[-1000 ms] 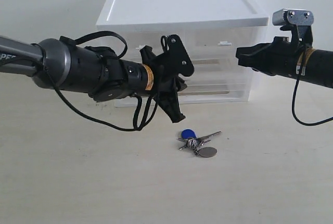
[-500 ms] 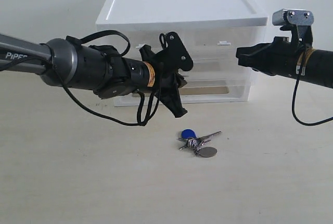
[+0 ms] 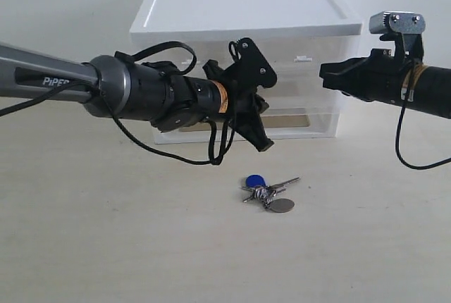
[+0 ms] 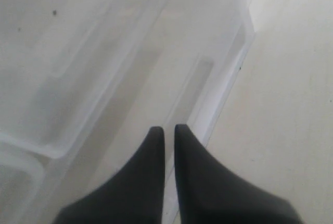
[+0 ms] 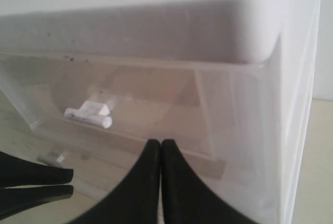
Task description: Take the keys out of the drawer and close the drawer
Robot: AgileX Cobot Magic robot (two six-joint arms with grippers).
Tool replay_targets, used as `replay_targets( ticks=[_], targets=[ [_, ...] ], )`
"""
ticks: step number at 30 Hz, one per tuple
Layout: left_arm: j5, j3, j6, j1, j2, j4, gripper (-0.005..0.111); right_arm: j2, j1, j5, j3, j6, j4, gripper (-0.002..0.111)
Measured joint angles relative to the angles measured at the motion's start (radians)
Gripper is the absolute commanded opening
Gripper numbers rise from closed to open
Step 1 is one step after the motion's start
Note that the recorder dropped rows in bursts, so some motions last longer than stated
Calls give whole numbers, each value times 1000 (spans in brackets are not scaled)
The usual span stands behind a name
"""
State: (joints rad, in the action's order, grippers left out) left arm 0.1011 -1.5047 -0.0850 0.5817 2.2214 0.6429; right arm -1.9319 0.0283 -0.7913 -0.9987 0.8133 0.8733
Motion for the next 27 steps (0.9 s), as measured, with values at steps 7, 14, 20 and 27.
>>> replay_targets(
  ticks=[7,14,20,27],
  targets=[
    [11,140,-34,-8,-152,-15,4,18,0,2,-2,0,37,0],
    [149,481,42,-25,-469,-118,4,35,0,28,-2,2,37,0],
    [223,567,385,-25,-585,-528,4,95,0,-12,59,-20,21,0],
    [448,628,609,-34,-574,-910,4,130,0,-28,81,-99,-72,0]
  ],
)
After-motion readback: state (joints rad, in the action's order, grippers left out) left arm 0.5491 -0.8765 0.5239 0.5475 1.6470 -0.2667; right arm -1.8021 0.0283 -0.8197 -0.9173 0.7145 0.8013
